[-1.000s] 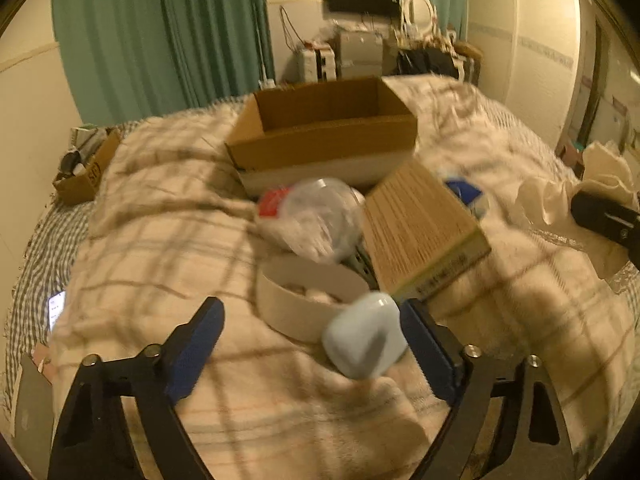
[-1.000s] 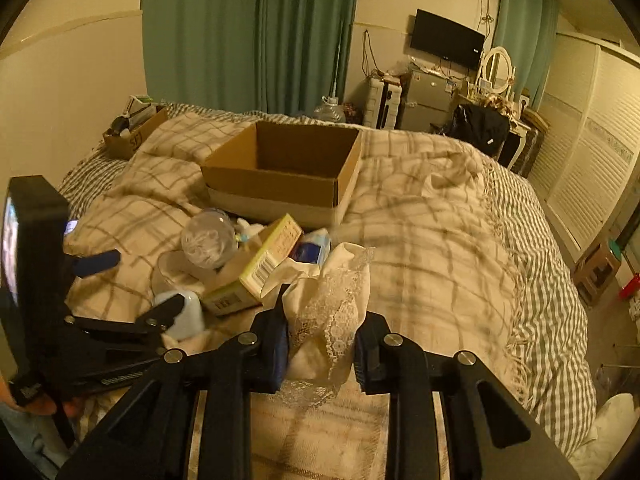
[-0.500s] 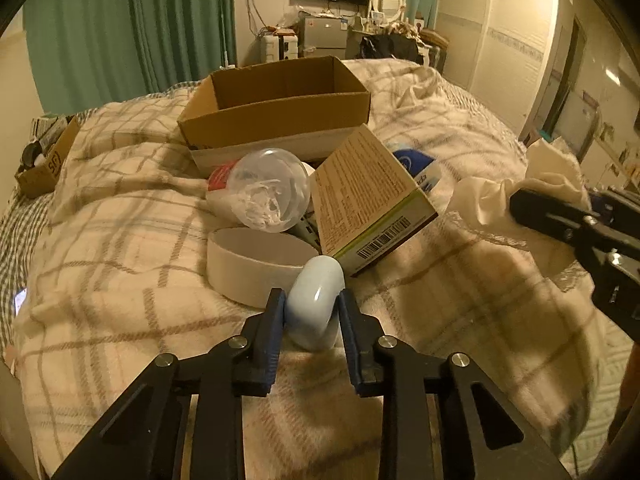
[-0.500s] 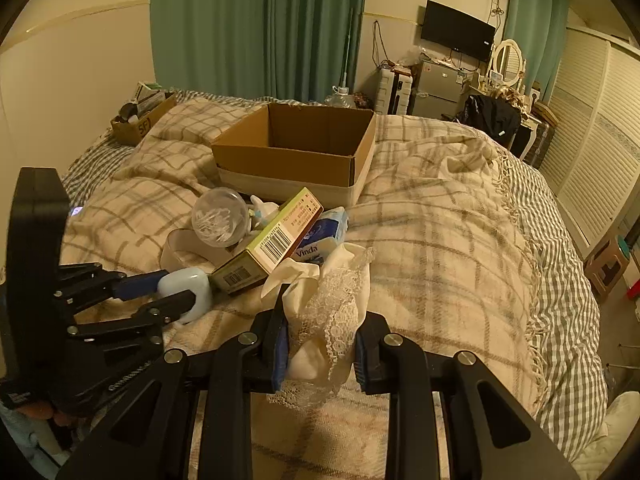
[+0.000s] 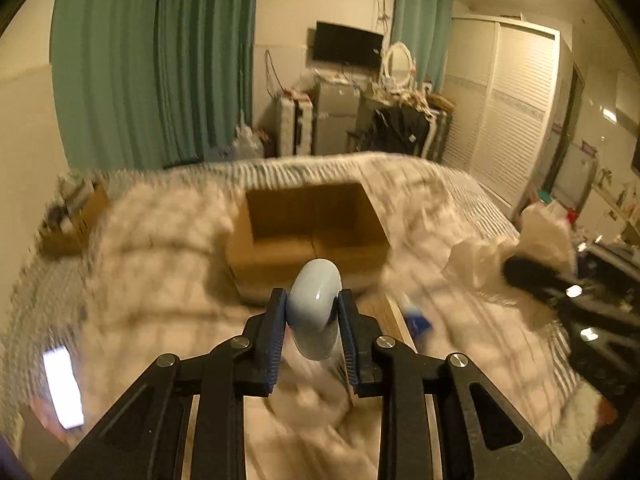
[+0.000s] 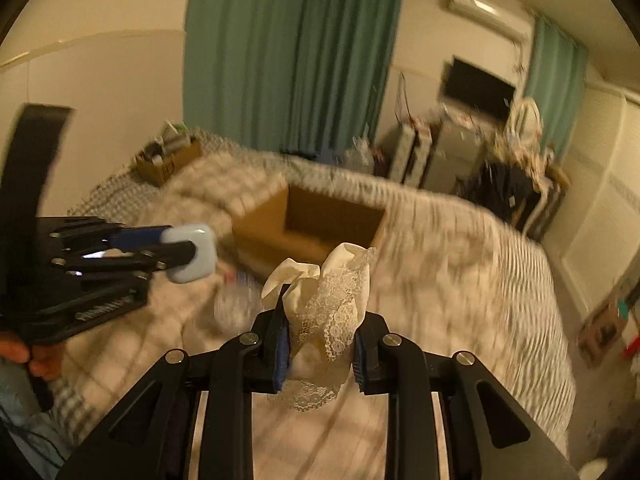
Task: Organize objects
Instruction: 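Drop the blue cup and lace cloth into the cardboard box with both grippers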
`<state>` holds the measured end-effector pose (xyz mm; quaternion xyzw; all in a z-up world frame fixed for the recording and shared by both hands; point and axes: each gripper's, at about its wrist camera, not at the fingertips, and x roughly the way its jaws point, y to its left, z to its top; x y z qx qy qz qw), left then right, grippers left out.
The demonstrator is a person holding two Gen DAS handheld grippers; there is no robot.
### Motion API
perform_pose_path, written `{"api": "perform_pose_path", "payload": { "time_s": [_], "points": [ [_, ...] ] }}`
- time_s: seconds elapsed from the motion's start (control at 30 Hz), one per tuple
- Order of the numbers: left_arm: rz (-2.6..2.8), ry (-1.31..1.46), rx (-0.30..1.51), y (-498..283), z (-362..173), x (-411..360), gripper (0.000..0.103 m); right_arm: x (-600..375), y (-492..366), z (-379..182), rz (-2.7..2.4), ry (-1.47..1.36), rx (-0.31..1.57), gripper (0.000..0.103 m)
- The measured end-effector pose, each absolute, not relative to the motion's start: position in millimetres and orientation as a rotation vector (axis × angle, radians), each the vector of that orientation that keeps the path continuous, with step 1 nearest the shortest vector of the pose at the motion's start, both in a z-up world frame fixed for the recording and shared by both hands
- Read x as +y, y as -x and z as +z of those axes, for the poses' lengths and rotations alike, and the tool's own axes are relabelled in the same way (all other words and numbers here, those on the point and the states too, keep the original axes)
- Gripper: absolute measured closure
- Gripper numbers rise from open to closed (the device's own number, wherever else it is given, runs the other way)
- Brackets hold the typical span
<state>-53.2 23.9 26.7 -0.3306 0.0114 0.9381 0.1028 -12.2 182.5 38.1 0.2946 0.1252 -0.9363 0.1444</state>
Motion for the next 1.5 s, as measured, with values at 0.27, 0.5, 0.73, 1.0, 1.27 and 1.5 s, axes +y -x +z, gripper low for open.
{"api": "perform_pose_path", "payload": {
  "time_s": [0.27, 0.5, 0.73, 1.0, 1.27, 1.5],
  "points": [
    [2.827, 0.901, 0.132, 137, 61, 20, 0.077, 157, 133, 93, -2.687, -0.812, 0.358, 0.084],
    [2.812, 1.069, 0.078, 234, 16, 9, 0.077, 149, 247, 48, -2.657, -0.949, 0.259, 0.088],
    [2.699, 1.221, 0.050, 292, -61, 13, 0.077, 157, 319, -30, -2.597, -1.130, 0.218, 0.088],
    [2.693, 1.147, 0.080, 294, -74, 26, 0.072, 177, 328, -63, -2.581, -1.190, 0.113, 0.067],
    [2.776, 1.147, 0.027, 264, -33, 5, 0.028, 193, 285, -8, -2.687, -1.088, 0.135, 0.024],
    [2.819, 1.096, -0.033, 211, 2, -17, 0.011, 197, 210, 48, -2.741, -0.995, 0.257, 0.012]
  ]
}}
